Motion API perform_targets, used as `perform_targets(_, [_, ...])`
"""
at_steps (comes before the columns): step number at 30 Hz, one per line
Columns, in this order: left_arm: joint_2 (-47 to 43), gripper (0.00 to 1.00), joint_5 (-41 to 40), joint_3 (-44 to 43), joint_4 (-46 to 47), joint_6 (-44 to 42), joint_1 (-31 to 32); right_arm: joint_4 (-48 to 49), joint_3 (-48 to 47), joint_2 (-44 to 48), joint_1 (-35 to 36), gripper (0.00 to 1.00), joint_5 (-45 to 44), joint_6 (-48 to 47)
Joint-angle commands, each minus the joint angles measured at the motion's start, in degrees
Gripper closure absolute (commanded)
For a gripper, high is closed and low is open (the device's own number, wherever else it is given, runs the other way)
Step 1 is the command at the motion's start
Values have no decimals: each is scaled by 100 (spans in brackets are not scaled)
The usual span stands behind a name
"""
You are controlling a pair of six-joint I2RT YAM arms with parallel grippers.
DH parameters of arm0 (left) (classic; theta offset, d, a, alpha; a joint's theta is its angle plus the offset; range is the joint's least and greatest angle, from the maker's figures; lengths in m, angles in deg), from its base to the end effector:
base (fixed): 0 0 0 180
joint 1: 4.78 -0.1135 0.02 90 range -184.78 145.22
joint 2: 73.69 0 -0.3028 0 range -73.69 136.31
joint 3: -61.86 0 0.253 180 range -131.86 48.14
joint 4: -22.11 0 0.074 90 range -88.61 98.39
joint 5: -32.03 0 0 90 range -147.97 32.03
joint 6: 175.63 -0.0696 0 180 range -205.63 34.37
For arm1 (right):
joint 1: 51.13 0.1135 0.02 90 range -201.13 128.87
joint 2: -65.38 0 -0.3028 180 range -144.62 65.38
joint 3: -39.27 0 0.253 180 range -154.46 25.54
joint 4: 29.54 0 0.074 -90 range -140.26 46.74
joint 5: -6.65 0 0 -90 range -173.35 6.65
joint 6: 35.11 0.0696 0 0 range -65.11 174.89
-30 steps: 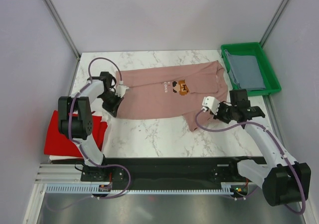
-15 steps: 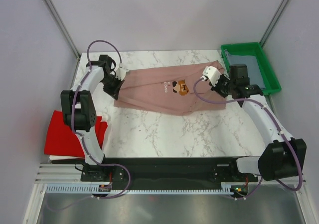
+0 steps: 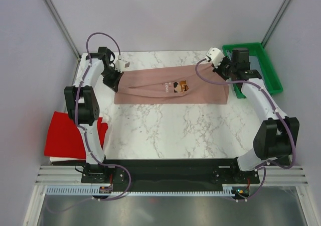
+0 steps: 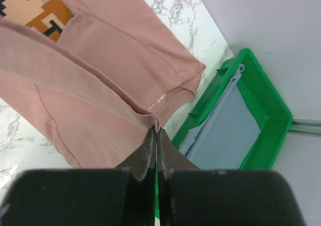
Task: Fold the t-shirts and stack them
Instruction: Fold the tshirt
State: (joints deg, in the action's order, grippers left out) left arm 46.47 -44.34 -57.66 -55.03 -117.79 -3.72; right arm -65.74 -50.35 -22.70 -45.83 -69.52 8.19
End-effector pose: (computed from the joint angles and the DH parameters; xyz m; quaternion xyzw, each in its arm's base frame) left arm 0.4547 -0.0248 0.2341 0.2943 0.9425 -0.0853 0.1334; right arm 0.3761 0.0516 0.3424 -0.4357 0.7657 -0.0632 0.4689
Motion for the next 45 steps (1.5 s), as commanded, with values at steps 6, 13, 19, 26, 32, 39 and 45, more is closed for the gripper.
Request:
perform_targets(6, [552,98,-71,-1039,-452,8,-88,499,-961,-692,-82,100,-108,108])
perform_targets(13, [842,98,-18,-1417,-479,131,-97,569,-1559,-1413,-82,100,-196,20])
perform_targets(19, [1325,98,-53,-2031,-487,376,-97,683,-2278,-2545,-82,100,-161,-50])
perform_targets(26, [1450,89,-343,-2296,-391,606,-97,657,-3808,-3647,-47,100,-669,301])
perform_targets(32, [1133,69,-563,-2059,-180,623,-273,842,-3283,-3288,-29,64,-1232,381])
perform_targets(39, [720,61,-722,-1927,198,694,-256,772,-2483,-2584,-29,58,-1516,556])
perform_targets(45, [579,62,32,-1366,146,597,95,-158,-2938,-2899,190,57,-329,907])
